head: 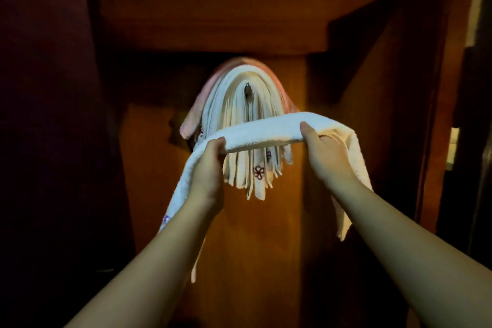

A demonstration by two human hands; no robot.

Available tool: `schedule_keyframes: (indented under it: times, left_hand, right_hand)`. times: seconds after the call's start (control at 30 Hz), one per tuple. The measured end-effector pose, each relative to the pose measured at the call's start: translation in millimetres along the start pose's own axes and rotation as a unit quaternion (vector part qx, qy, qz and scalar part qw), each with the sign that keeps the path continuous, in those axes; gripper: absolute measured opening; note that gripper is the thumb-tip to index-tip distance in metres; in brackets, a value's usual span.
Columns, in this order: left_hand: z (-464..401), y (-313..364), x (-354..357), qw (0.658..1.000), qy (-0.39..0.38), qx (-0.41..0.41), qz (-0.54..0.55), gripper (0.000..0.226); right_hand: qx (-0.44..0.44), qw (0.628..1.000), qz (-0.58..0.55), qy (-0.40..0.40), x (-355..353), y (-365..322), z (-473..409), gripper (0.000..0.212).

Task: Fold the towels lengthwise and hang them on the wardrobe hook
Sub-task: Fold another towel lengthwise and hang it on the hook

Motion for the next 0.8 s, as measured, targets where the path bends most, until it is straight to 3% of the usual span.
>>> schedule_keyframes:
  times: [0.2,0.3,0.5,0.6,0.67,0.8]
  left_hand:
    - [-60.7,50.5,15.5,0.995,-0.062,0.066,-0.038,0.041]
    - [-93.6,62.0,19.0,0.995,-0.073,0.059,-0.034,0.055]
    - [-162.4,87.9,36.4,0.988,-0.126,0.053,-0.070,0.073]
    - [-199.0,107.2,44.9,0.985,-0.139,0.073,-0.072,0.080]
    - [-219.0,116.1,52.3,0.982,-0.145,0.094,-0.072,0.079]
    - [-263.9,111.3,62.0,0.985,-0.137,0.084,-0.068,0.079]
  right_hand:
    - [-0.032,0.998,-0.027,-0.051,14.8,-29.1,-62.5,0.048]
    - [-0.037,0.997,-0.040,-0.062,22.4,-42.2,-93.3,0.061]
    - [-0.043,0.993,-0.084,-0.074,33.0,-74.9,-152.0,0.067]
    - [-0.063,0.990,-0.125,-0.014,27.2,-89.4,-186.3,0.060]
    - [-0.064,0.988,-0.131,0.054,19.1,-90.2,-211.5,0.068]
    - [-0.071,0.991,-0.110,0.007,49.0,-81.0,-283.6,0.084]
Point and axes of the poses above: each hand's wrist, its own z-axis away from the middle knuckle, its own x-axis out of the palm, y = z × x, the point moved 10 cm from there along -z, towards the middle knuckle, and after that the axes turned 3 degrees about y, right-handed, at the moved point
